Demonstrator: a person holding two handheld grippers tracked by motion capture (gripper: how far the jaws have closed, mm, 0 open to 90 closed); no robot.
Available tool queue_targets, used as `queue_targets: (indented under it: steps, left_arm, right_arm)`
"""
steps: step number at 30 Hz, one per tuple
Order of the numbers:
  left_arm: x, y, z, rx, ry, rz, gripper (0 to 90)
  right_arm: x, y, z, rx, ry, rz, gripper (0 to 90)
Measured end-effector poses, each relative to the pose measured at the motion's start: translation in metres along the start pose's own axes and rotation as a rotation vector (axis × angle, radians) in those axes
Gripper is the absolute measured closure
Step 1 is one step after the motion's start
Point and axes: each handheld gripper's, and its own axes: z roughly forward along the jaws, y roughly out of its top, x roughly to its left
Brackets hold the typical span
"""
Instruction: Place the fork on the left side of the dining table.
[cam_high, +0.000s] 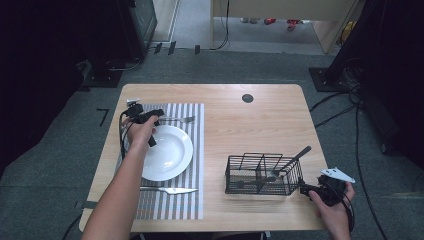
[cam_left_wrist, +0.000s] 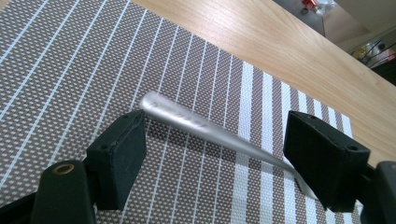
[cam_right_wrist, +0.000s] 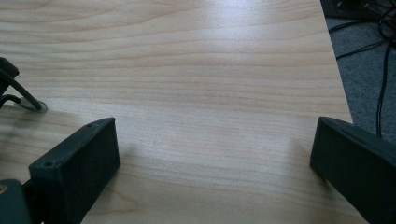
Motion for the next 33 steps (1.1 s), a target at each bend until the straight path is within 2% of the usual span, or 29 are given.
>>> queue_targets:
  steps: [4, 6, 13, 15, 16, 17, 18, 27, 29, 30, 33]
  left_arm:
    - [0.003, 0.002, 0.003, 0.020, 0.023, -0.008, 22.8]
    - [0.005, 0.002, 0.003, 0.027, 0.021, -0.015, 22.4]
    - [0.006, 0.003, -0.002, 0.034, 0.008, 0.000, 21.7]
    - [0.005, 0.003, -0.007, 0.019, -0.003, 0.010, 19.3]
    - [0.006, 0.003, -0.012, -0.001, -0.025, 0.027, 17.0]
    - [0.006, 0.003, -0.012, -0.001, -0.025, 0.027, 16.6]
    - [0.006, 0.003, -0.017, -0.024, -0.033, 0.023, 16.6]
    - [0.008, 0.000, -0.040, -0.054, -0.034, 0.094, 14.6]
    - [0.008, 0.000, -0.044, -0.060, -0.042, 0.093, 14.6]
    - [0.007, 0.000, -0.050, -0.070, -0.060, 0.097, 14.6]
    - [0.007, 0.000, -0.056, -0.081, -0.058, 0.103, 14.6]
  right_arm:
    - [0.000, 0.000, 0.000, 0.000, 0.000, -0.002, 1.1]
    - [0.000, 0.000, 0.000, 0.000, 0.000, -0.002, 1.1]
    - [0.000, 0.000, 0.000, 0.002, -0.001, -0.003, 1.1]
    - [0.000, 0.000, 0.000, 0.002, -0.001, -0.004, 1.1]
    - [0.000, 0.000, 0.000, 0.002, -0.001, -0.004, 1.1]
    - [0.000, 0.000, 0.000, 0.002, -0.002, -0.003, 1.1]
    - [0.000, 0.000, 0.000, 0.002, -0.003, -0.002, 1.1]
    - [0.001, 0.000, 0.000, 0.003, -0.003, -0.003, 1.1]
    - [0.001, 0.000, 0.000, 0.003, -0.003, -0.003, 1.1]
    - [0.001, 0.000, 0.000, 0.003, -0.003, -0.004, 1.1]
    - [0.001, 0.000, 0.000, 0.003, -0.003, -0.004, 1.1]
